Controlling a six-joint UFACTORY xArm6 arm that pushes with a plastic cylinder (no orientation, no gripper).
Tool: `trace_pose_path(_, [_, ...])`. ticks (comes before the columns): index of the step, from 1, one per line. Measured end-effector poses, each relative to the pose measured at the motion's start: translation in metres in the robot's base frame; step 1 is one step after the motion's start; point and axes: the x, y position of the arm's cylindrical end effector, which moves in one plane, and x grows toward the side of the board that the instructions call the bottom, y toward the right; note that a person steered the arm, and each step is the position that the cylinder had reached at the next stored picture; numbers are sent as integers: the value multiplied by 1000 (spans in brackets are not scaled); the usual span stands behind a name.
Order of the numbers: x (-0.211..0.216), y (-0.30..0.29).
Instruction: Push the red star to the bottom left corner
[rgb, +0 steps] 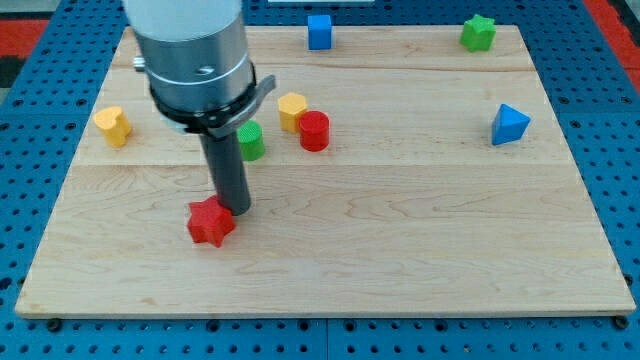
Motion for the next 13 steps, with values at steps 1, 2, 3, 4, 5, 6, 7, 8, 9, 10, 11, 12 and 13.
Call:
trace_pose_path(1, [10,-7])
trace_pose_path(2, [14,11])
trace_pose_path(3, [26,2])
trace_pose_path(4, [29,-28])
trace_pose_path(5, [29,-49])
trace_pose_path(6, [23,-62])
trace_pose_path(7, [11,-66])
trace_pose_path(8, [21,-71])
trace_pose_path(9, [32,-74])
trace_pose_path(10, [37,-90])
trace_pose_path(11, [47,-113])
trace_pose_path(12, [50,-129])
trace_pose_path(13, [50,-132])
